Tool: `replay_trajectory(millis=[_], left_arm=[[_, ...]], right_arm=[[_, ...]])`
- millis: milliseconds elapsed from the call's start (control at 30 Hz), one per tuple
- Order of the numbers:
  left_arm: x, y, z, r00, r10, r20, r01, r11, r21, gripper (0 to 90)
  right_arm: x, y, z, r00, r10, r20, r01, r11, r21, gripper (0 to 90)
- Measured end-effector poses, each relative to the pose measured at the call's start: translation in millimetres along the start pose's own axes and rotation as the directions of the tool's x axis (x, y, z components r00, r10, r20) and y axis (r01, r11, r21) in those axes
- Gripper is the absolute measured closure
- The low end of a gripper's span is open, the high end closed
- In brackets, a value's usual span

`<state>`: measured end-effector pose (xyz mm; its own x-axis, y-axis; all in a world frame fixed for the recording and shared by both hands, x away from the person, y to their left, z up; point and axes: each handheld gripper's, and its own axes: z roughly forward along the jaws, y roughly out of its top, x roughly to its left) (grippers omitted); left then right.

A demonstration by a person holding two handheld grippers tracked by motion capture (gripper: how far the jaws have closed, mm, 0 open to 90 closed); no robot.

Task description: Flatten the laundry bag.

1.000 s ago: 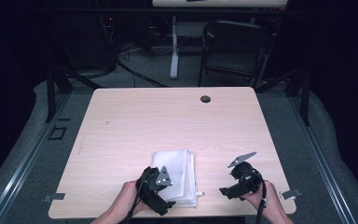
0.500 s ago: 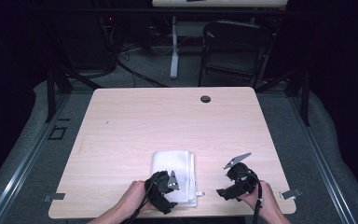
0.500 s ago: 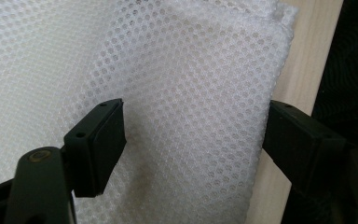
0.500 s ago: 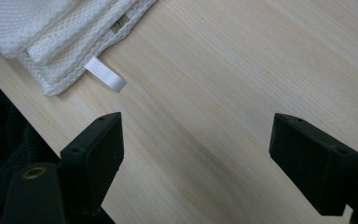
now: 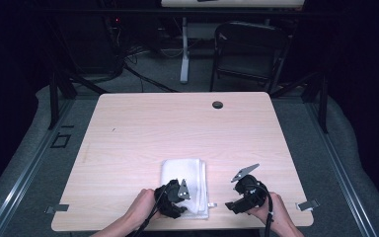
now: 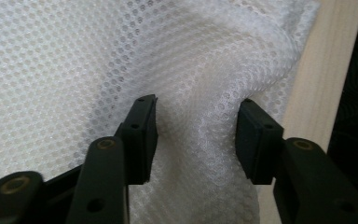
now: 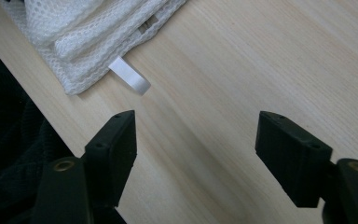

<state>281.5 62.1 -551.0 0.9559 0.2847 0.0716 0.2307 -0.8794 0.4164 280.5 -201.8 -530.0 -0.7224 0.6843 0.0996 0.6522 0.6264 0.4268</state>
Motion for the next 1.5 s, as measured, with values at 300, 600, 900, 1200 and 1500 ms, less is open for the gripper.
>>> replay_trajectory(millis=[300,600,900,1200,1500], left_arm=[[6.4,-4.6,-0.7,0.9993,-0.037,-0.011,0.036,0.9987,-0.035,74.2],[9.0,-6.2,-1.3,0.9977,-0.068,-0.009,0.067,0.9965,-0.051,78.4],[9.3,-7.4,-2.7,0.9981,-0.061,-0.007,0.06,0.9956,-0.072,79.7],[9.7,-7.9,-4.5,0.9987,-0.05,-0.006,0.05,0.9955,-0.081,80.2],[10.4,-8.5,-11.6,0.9979,-0.056,-0.032,0.052,0.9937,-0.099,81.0]], right_arm=[[12.9,11.8,8.9,0.9984,-0.056,-0.001,0.056,0.998,0.006,50.0],[29.0,21.6,12.1,0.9944,-0.104,0.015,0.105,0.993,-0.047,86.9],[44.1,38.5,28.3,0.9852,-0.172,-0.002,0.171,0.985,-0.033,90.0],[54.2,51.0,49.9,0.9787,-0.204,-0.028,0.204,0.979,0.015,90.0],[51.4,47.7,53.4,0.9812,-0.187,-0.047,0.188,0.982,0.011,90.0]])
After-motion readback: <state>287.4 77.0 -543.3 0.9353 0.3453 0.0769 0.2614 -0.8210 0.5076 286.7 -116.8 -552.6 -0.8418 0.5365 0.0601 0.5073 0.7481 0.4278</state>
